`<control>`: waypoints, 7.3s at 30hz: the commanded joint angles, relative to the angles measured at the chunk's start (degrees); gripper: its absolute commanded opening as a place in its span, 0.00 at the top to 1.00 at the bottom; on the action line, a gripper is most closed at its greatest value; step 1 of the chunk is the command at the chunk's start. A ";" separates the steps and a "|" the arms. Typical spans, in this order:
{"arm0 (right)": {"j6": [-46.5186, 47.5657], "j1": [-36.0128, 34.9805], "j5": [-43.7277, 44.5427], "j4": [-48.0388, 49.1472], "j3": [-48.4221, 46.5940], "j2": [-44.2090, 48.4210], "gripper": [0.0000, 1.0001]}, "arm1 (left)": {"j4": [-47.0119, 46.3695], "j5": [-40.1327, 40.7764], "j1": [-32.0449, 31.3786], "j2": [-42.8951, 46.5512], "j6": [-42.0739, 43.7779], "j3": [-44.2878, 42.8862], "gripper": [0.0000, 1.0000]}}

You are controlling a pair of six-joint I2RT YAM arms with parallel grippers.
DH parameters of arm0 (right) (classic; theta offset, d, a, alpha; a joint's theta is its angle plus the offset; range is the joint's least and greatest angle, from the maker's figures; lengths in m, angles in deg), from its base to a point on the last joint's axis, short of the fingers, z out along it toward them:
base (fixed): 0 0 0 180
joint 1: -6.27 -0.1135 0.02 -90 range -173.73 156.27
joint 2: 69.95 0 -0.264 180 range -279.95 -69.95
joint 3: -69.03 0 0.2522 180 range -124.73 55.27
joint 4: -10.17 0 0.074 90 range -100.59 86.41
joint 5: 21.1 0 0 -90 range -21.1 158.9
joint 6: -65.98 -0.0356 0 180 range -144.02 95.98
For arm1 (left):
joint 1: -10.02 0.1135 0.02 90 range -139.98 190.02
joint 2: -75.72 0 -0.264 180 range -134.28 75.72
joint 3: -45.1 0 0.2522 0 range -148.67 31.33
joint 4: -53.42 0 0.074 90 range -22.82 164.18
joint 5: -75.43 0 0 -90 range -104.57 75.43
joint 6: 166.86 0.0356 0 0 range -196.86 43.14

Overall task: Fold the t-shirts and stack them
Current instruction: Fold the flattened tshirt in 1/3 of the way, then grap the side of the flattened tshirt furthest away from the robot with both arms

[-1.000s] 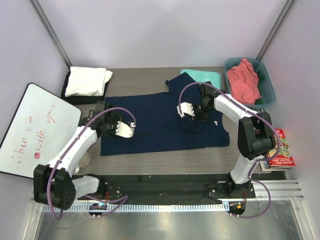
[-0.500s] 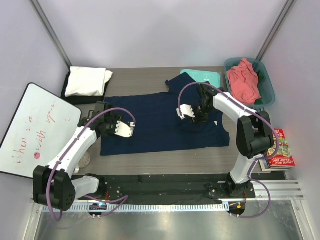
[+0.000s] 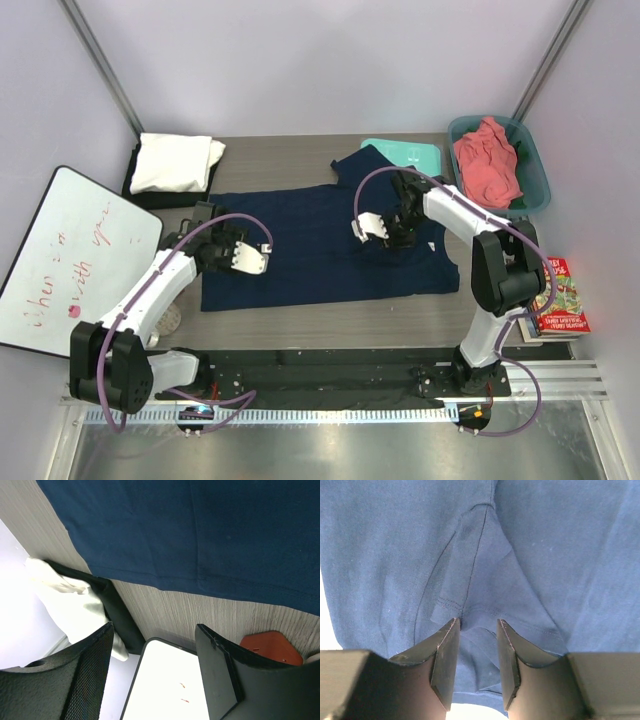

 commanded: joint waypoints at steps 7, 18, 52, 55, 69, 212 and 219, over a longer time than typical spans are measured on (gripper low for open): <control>-0.61 -1.32 0.33 -2.07 -0.18 0.74 0.59 | -1.37 0.90 -0.19 -0.21 -1.10 -1.77 0.35; -1.57 -1.93 2.18 -2.33 0.71 -0.75 0.70 | -1.99 0.90 -0.28 -0.38 -1.45 -1.77 0.35; -0.95 -9.84 12.36 21.45 -9.68 -5.15 0.84 | -4.89 -1.12 -0.28 -0.47 -1.37 -0.01 0.35; -4.71 -11.68 16.47 35.68 -3.46 -3.83 0.64 | -4.98 -1.03 -0.19 -0.47 -1.37 -0.10 0.35; -20.64 -9.59 32.50 47.29 3.96 3.02 0.71 | -3.23 -1.73 -0.19 -2.14 -1.36 -1.50 0.36; 0.80 4.22 10.09 18.15 37.97 37.64 0.42 | 8.73 -9.47 -6.26 3.05 10.77 16.25 0.21; 1.24 4.83 12.81 24.20 42.45 34.42 0.42 | 7.77 -9.38 -6.96 0.94 10.42 15.46 0.22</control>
